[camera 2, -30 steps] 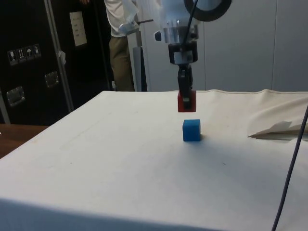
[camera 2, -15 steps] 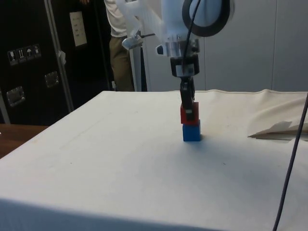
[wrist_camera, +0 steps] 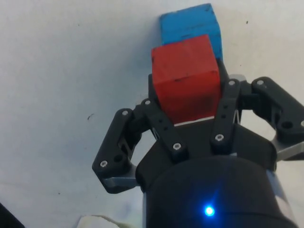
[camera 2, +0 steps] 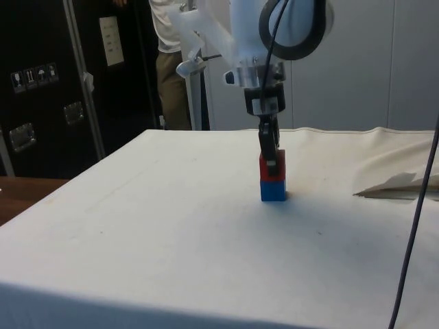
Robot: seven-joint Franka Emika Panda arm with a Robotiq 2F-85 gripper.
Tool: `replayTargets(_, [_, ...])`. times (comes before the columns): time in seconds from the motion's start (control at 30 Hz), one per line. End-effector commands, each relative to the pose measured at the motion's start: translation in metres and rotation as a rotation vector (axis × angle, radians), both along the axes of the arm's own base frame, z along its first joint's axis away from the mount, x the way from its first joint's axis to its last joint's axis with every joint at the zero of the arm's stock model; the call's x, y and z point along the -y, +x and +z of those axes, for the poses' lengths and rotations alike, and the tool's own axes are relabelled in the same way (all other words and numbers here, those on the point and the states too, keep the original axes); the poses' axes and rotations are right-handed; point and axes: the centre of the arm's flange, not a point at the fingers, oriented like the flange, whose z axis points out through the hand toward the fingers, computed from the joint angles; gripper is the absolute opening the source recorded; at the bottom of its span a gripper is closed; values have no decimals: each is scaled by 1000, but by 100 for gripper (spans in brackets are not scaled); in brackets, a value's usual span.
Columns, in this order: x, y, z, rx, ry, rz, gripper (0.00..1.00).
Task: Stack the two cubes.
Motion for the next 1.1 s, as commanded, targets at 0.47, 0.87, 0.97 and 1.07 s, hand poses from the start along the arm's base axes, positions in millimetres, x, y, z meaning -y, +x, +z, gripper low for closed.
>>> replayTargets(0.47, [8, 1, -1, 1, -5, -35, 0])
replayTargets(0.87, [8, 1, 0, 0, -2, -32, 46])
replayTargets(0.97, [8, 1, 0, 0, -2, -31, 79])
replayTargets(1.07, [8, 1, 0, 1, -2, -31, 100])
